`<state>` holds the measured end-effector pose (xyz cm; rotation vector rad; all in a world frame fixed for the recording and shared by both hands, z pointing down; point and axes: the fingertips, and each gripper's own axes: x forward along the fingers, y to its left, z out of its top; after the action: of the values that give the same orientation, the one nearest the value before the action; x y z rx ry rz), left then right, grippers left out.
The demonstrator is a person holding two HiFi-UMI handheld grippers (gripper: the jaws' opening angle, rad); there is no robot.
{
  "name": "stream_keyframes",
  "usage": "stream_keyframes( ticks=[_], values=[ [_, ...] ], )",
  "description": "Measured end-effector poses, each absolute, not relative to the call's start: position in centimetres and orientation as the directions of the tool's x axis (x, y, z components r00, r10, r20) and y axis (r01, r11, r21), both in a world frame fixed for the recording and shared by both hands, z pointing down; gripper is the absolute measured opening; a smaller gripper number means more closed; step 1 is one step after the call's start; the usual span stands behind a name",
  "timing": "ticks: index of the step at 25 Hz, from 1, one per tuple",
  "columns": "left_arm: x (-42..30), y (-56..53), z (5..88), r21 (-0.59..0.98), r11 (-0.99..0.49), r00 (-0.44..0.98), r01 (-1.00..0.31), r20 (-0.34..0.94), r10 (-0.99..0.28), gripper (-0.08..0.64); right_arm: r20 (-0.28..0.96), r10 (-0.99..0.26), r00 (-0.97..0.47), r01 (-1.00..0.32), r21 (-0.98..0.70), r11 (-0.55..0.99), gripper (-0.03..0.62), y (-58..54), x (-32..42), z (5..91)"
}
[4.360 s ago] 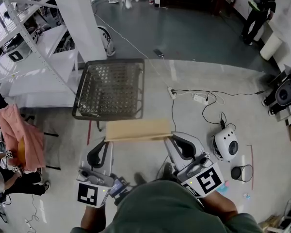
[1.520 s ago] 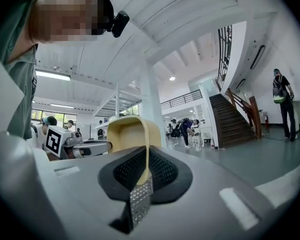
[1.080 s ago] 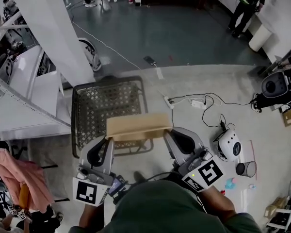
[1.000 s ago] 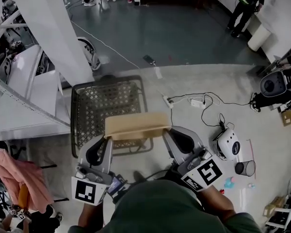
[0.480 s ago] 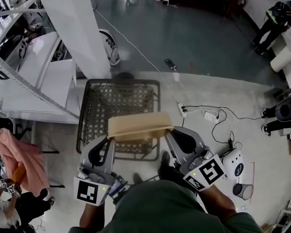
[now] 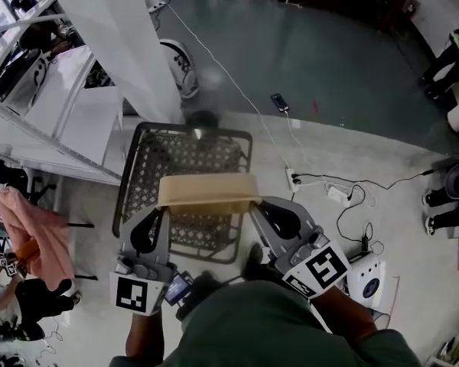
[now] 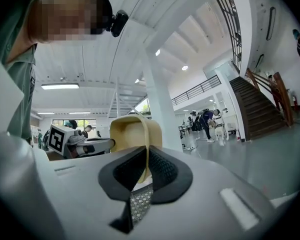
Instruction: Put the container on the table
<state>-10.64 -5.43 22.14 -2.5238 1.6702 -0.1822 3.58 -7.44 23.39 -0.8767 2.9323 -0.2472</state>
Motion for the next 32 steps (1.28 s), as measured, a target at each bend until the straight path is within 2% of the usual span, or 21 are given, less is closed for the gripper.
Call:
stream_keyframes(
  ticks=[4,9,24,32],
  values=[
    [-9.3,-6.8,22.7,-0.192,-0.385,0.381,-0.903,0.058,-0.923,0.017,-0.028,-0.542,-0.84,-0.529,-0.18,0.829,0.02,-8.7,5.0,23.8],
    [-9.3,-8.9,23.1,-0.162,-0.459,0.452,-0.873,0.079,-0.888,0.017,-0.032,-0.594,-0.804,-0.58,-0.177,0.795,0.02,-10.2,5.3,23.7],
    [-17.1,-11.8,23.0,-0.116,-0.603,0.604,-0.789,0.03,-0.796,0.02,0.022,-0.721,-0.692,-0.715,-0.154,0.682,0.018,-11.2,-2.7,23.9],
    [-18.5,-14.2,24.7,-0.087,-0.656,0.656,-0.75,0.028,-0.754,0.02,0.042,-0.777,-0.628,-0.774,-0.136,0.618,0.018,-12.6,-4.2,25.2]
  ],
)
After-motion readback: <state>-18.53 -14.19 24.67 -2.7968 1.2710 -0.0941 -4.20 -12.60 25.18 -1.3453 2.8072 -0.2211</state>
